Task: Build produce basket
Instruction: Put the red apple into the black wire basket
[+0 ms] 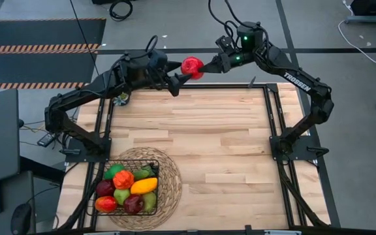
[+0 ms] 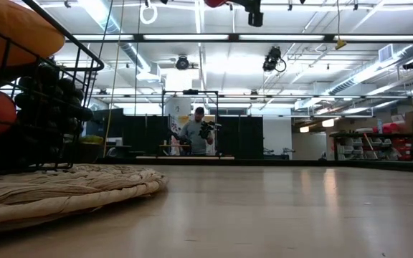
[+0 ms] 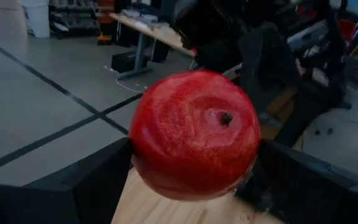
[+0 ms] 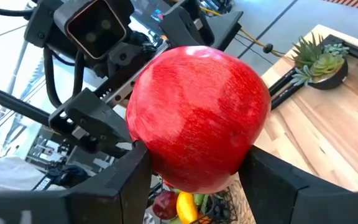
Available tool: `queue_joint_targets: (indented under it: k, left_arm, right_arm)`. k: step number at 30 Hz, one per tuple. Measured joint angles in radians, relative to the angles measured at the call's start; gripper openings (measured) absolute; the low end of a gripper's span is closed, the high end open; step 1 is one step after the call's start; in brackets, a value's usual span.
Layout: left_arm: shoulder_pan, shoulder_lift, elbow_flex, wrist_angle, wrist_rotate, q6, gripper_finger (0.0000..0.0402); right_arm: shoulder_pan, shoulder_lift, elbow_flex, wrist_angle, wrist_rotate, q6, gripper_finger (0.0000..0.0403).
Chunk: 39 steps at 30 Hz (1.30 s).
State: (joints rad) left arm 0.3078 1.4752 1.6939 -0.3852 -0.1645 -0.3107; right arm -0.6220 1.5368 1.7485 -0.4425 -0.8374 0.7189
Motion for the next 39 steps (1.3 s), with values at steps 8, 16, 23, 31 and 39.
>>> queue_joint_targets:
  k: [8, 16, 23, 31, 39]
  left_arm:
    - [-0.007, 0.037, 0.002, 0.025, 0.023, -0.051, 0.0357]
    - [-0.007, 0.054, 0.002, 0.062, 0.019, -0.112, 0.0357]
    - [-0.007, 0.055, 0.002, 0.064, 0.004, -0.118, 0.0333]
    - [-0.007, 0.058, 0.002, 0.062, 0.0, -0.127, 0.0276]
    - [-0.008, 0.039, 0.002, 0.036, 0.008, -0.123, 0.0275]
  right_arm:
    - [0.016, -0.002, -0.001, -0.008, 0.002, 0.002, 0.0222]
    - [0.022, -0.002, -0.001, -0.006, 0.004, 0.012, 0.0222]
    - [0.022, -0.002, -0.001, 0.0, 0.033, 0.021, 0.0232]
    - [0.012, 0.0, -0.001, -0.001, 0.04, 0.029, 0.0248]
    - [-0.035, 0.005, -0.002, -0.025, -0.045, 0.031, 0.0249]
